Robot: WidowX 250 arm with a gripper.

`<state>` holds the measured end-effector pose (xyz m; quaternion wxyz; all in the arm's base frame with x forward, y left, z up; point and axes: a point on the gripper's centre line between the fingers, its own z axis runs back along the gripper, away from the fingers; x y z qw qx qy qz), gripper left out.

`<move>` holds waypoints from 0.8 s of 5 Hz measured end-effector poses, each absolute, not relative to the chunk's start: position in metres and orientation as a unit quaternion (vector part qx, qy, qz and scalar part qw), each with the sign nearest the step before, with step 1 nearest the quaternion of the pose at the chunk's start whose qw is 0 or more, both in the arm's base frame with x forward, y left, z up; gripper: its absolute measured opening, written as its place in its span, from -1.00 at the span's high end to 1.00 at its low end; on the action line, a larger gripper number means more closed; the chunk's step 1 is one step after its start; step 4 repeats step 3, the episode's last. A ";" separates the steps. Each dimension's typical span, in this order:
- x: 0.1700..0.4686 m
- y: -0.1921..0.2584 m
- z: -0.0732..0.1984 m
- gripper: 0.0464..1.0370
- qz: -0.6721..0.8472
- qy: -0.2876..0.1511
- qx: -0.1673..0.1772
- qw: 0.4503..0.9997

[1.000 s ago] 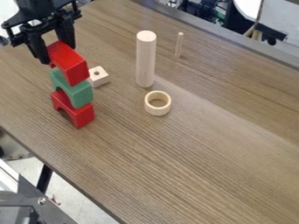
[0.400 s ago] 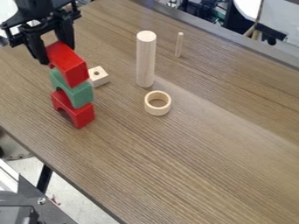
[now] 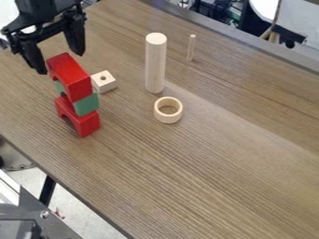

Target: Pick the red arch and put it on the green arch

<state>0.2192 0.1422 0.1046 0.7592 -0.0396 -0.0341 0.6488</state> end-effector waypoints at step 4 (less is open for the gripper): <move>0.217 0.154 0.151 -0.92 0.651 -0.035 -0.098 0.752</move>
